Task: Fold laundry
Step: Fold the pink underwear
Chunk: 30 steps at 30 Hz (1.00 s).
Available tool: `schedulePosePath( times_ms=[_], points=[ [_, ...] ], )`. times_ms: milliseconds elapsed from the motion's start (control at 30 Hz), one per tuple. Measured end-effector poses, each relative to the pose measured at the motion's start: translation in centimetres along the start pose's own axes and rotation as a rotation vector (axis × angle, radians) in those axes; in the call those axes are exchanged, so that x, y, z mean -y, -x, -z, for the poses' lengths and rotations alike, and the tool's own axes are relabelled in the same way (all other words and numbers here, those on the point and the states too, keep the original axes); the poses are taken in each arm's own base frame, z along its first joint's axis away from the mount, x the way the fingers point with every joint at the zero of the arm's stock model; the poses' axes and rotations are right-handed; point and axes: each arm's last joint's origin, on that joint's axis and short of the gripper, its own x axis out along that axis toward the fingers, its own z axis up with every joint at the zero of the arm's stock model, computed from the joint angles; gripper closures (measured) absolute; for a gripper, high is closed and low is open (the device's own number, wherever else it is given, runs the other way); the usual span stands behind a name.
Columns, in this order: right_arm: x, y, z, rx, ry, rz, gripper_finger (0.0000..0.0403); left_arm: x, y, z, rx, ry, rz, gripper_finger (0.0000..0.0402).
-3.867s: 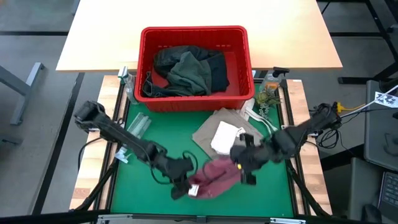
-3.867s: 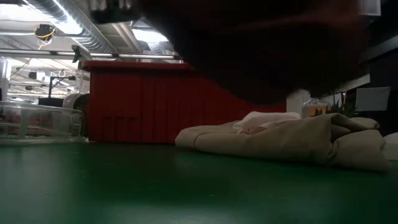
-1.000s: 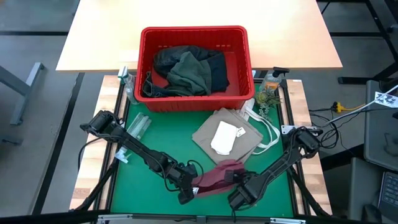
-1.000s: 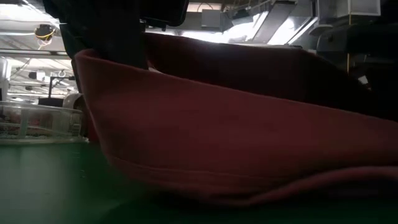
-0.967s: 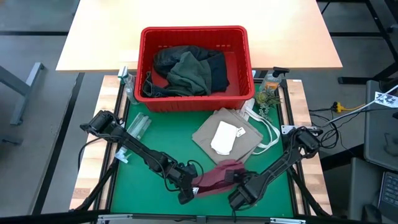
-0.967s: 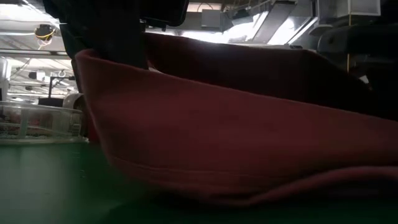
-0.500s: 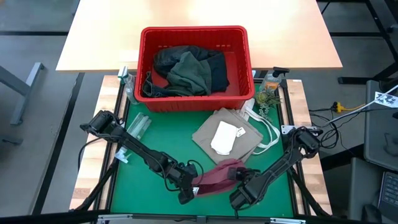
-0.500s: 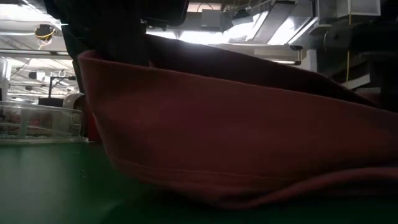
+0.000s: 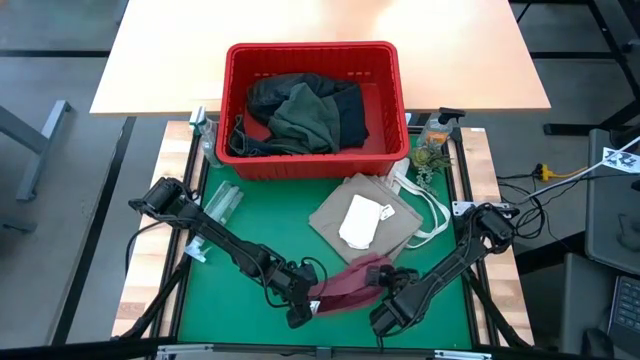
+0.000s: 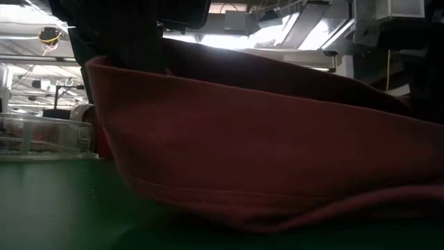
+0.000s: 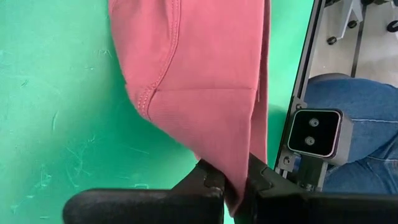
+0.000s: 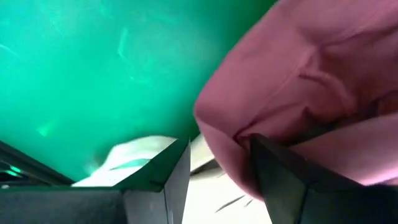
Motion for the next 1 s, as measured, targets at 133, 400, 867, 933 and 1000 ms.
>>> schedulePosePath(
  times_ms=[133, 400, 867, 933, 1000],
  points=[
    [-0.4, -0.9, 0.1, -0.047, 0.034, -0.005, 0.0238, 0.0, 0.0, 0.0, 0.0, -0.001, 0.0, 0.0401],
    [-0.6, -1.8, 0.4, -0.129, 0.044, 0.053, 0.0358, 0.0, 0.0, 0.0, 0.002, -0.027, -0.001, 0.0401],
    [1.0, 5.5, 1.1, 0.137, -0.381, -0.074, 0.0399, 2.5, 2.9, -0.5, -0.059, 0.001, 0.142, 0.0401],
    [1.3, 7.5, 1.7, 0.224, -0.431, -0.09, 0.0399, 3.1, 3.9, -0.8, -0.045, 0.021, 0.173, 0.0401],
    [1.4, 9.5, 2.4, 0.3, -0.467, -0.09, 0.04, 3.4, 5.2, -0.7, -0.059, 0.036, 0.185, 0.0401]
  ],
)
